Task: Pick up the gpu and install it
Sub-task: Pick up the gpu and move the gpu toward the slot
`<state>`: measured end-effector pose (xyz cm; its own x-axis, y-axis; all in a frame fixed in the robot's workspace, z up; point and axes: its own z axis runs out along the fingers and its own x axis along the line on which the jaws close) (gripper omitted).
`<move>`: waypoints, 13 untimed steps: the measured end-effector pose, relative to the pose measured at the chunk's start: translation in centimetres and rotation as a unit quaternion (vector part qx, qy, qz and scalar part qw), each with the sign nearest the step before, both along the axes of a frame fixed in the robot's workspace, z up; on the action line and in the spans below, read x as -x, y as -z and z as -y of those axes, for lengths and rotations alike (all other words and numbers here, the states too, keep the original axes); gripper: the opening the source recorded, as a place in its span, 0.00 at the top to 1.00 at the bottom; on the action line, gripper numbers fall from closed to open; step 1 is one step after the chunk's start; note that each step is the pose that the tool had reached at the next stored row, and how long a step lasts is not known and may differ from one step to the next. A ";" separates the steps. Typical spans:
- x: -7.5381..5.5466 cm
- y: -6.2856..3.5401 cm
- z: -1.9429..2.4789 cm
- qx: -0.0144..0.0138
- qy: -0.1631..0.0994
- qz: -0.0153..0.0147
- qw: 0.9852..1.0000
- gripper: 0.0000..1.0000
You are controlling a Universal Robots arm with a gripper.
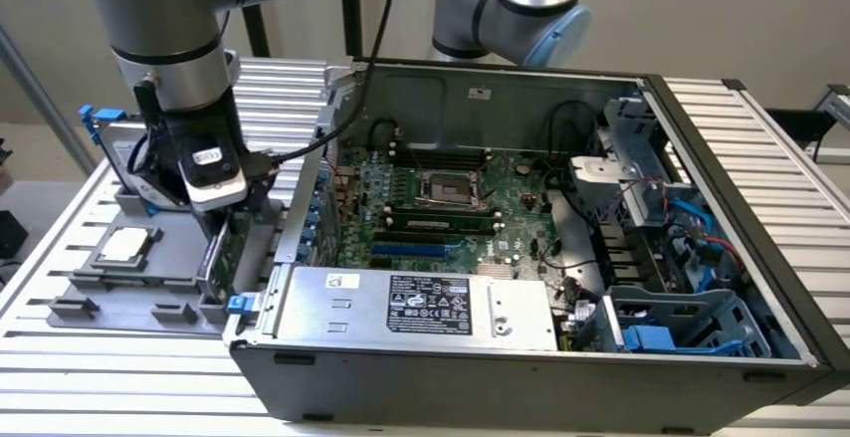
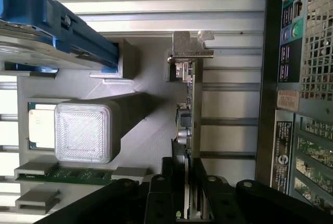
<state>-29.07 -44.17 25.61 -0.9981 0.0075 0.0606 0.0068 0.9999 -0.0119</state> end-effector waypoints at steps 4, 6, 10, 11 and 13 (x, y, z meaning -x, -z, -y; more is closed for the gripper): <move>0.0 -1.42 0.00 0.000 0.000 0.000 1.000 0.74; 0.0 -2.30 0.00 0.000 0.000 0.000 1.000 0.74; 0.0 -4.13 0.00 0.000 0.000 -0.002 1.000 0.74; -0.1 -4.55 0.00 0.000 0.000 -0.003 1.000 0.74; -0.1 -5.46 0.00 0.000 0.000 -0.003 1.000 0.74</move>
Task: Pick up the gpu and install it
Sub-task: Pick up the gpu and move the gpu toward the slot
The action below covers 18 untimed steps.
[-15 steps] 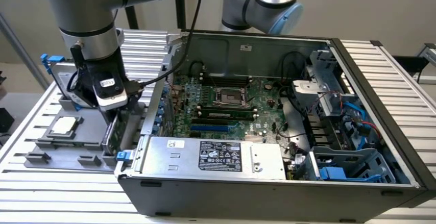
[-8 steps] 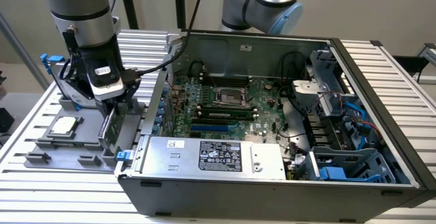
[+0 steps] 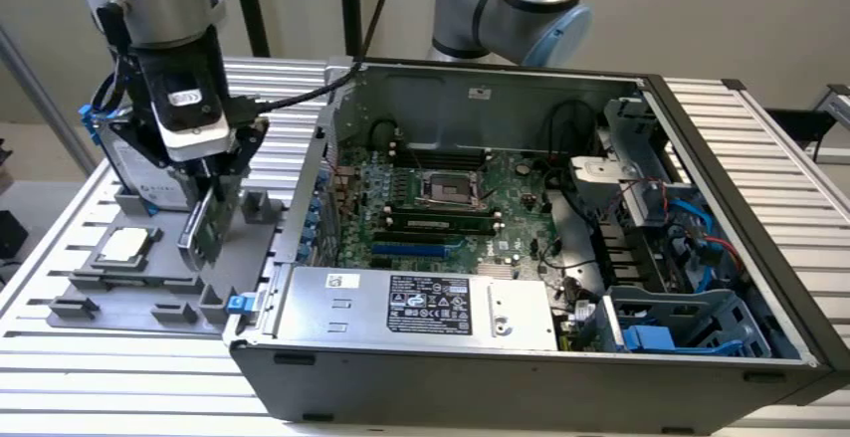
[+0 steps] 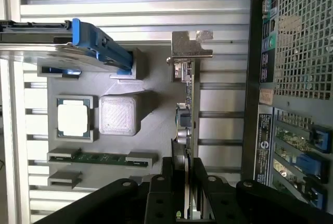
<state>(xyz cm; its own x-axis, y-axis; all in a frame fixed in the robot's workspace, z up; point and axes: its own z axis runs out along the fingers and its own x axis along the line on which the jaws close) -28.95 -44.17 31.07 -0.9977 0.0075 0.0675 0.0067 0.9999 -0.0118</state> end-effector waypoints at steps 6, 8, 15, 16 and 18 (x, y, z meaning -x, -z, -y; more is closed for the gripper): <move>-0.5 -2.74 0.00 0.000 0.000 -0.003 1.000 0.74; -0.8 -3.67 0.00 0.000 0.000 -0.003 1.000 0.74; -3.3 -6.83 0.00 0.000 0.000 -0.006 1.000 0.74; -3.8 -7.28 0.00 0.000 0.000 -0.006 1.000 0.74; -4.7 -8.19 0.00 0.000 0.000 -0.007 1.000 0.74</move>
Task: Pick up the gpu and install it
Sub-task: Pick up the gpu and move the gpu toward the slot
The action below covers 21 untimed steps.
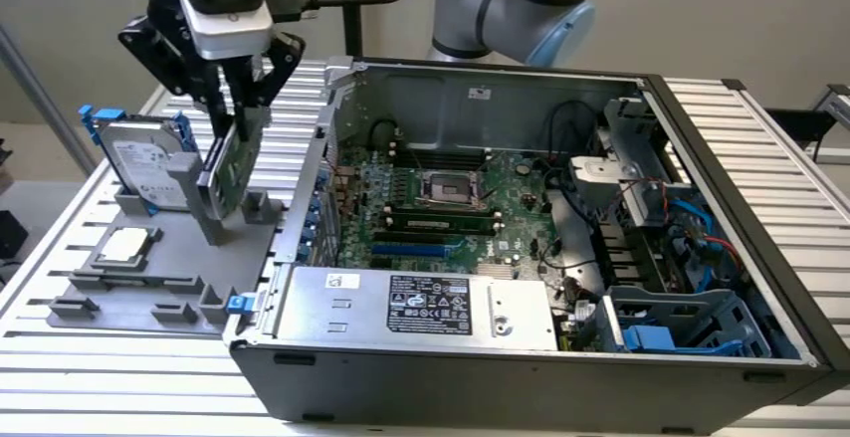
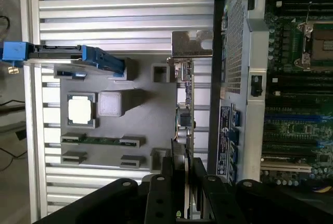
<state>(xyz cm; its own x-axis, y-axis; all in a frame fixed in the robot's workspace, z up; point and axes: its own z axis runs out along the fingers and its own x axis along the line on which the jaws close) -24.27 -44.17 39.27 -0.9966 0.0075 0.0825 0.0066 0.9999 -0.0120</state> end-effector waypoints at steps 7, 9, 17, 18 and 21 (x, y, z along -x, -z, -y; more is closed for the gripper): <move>-3.2 -3.11 0.00 0.000 0.000 -0.003 1.000 0.74; -4.1 -3.49 0.00 0.000 0.000 -0.003 1.000 0.74; -7.7 -3.72 0.00 -0.001 0.000 -0.003 1.000 0.74; -8.2 -3.72 0.00 -0.001 0.000 -0.003 1.000 0.74; -9.6 -3.72 0.00 -0.002 0.000 -0.003 1.000 0.74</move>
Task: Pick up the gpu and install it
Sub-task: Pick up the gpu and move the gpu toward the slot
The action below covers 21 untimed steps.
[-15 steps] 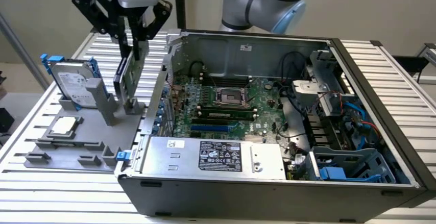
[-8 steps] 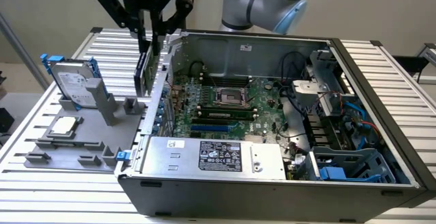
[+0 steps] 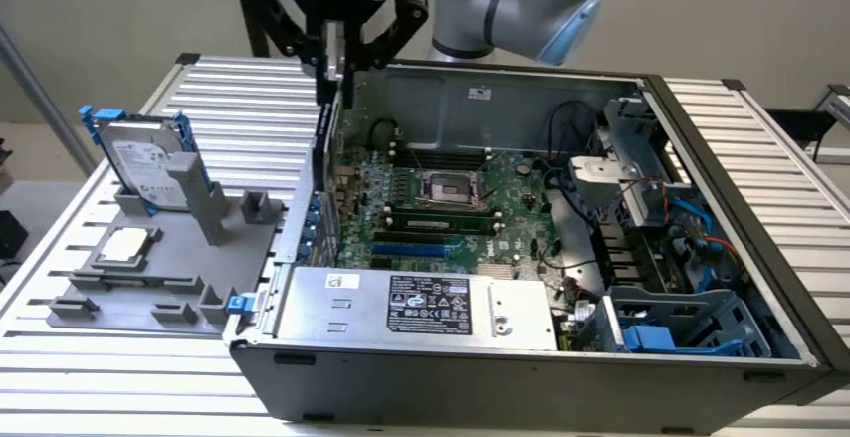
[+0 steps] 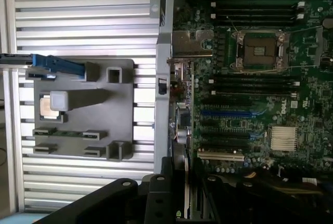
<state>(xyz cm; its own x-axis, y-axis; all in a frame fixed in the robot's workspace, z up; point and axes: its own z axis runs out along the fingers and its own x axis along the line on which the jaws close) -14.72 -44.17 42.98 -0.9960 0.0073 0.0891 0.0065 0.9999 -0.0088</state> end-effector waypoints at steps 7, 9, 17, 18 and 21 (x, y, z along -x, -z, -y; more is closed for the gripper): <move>-3.2 0.06 0.00 -0.001 0.000 0.000 1.000 0.74; -4.1 0.14 0.00 -0.001 0.000 0.000 1.000 0.74; -7.7 0.70 -0.04 -0.001 0.000 0.002 1.000 0.74; -8.1 0.77 -0.06 -0.001 0.000 0.002 1.000 0.74; -9.2 0.99 -0.17 -0.001 0.000 0.004 1.000 0.74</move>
<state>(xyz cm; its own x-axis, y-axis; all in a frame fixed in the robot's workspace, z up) -5.50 -44.00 41.99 -0.9967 0.0071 0.0803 0.0066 1.0000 -0.0074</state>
